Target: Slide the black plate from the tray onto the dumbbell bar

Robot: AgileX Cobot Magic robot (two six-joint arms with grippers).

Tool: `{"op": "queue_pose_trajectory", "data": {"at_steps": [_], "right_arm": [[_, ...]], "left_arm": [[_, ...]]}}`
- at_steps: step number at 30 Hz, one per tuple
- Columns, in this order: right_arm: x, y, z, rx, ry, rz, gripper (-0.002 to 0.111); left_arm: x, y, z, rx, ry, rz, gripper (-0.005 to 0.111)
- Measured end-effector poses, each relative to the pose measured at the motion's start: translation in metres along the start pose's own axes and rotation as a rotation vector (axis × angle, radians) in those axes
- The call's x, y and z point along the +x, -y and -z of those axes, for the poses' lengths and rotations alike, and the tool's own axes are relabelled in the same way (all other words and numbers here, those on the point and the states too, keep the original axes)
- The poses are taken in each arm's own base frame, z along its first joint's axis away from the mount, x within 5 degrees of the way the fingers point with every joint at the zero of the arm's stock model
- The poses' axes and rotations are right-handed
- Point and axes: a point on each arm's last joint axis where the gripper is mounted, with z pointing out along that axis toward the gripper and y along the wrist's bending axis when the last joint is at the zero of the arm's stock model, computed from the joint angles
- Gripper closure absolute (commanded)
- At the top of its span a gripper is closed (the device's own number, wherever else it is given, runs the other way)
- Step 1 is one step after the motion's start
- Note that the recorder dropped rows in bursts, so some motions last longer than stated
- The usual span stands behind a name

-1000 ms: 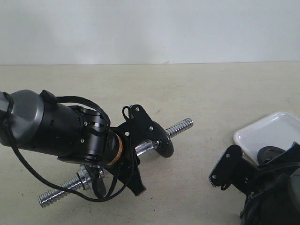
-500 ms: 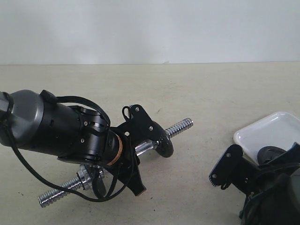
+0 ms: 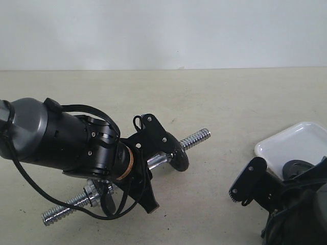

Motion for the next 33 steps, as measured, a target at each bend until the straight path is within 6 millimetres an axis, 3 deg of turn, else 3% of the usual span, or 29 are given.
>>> {"op": "queue_pose_trajectory", "data": {"at_steps": [18, 33], "right_arm": [[-0.009, 0.043, 0.035, -0.058, 0.11, -0.244, 0.108], [-0.006, 0.051, 0.04, -0.066, 0.088, -0.318, 0.108]], "left_arm": [[0.0, 0.0, 0.0, -0.001, -0.002, 0.0, 0.103], [0.0, 0.0, 0.0, -0.003, -0.003, 0.0, 0.103]]}}
